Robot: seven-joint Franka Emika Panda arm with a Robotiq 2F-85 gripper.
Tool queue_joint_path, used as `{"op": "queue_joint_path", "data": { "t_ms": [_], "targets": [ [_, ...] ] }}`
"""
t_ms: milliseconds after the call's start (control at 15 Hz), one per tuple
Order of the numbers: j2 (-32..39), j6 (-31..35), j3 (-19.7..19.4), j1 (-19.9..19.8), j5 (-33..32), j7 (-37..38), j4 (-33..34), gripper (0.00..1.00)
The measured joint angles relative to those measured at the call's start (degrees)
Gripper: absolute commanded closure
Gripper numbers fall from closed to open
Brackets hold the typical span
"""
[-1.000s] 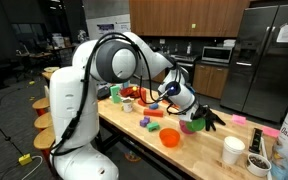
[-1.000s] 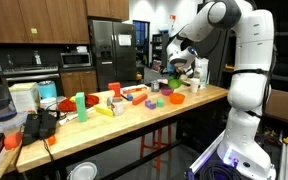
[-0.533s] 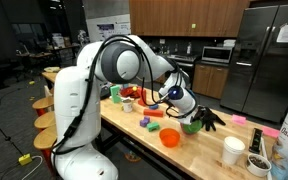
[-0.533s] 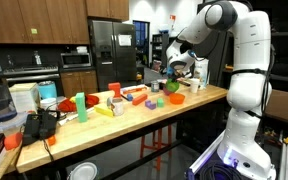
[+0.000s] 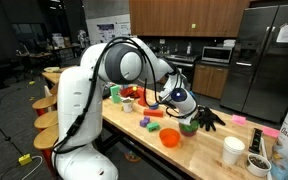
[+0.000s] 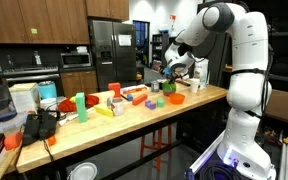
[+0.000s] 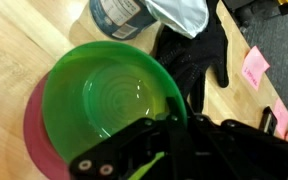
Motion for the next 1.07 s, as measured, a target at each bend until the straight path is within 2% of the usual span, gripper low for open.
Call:
{"op": "queue_joint_path", "data": {
  "t_ms": [133,200,267,533,933,1067],
  "targets": [
    [0.5,-1.1,0.0,0.0,-3.6,3.8,0.0,0.99],
    [0.6,-1.7,0.0,0.0,-5.4,5.7,0.0,0.89],
    [0.7,-2.1,-0.1,0.0,-7.1,7.5,0.0,0.69],
    [0.7,-3.4,-0.6,0.0,-13.6,14.5,0.0,0.46],
    [0.7,-3.9,-1.8,0.2,-22.2,23.4,0.0,0.05],
    [0.5,-3.6,-2.4,0.6,-24.5,26.1,-0.3,0.0]
  ]
}}
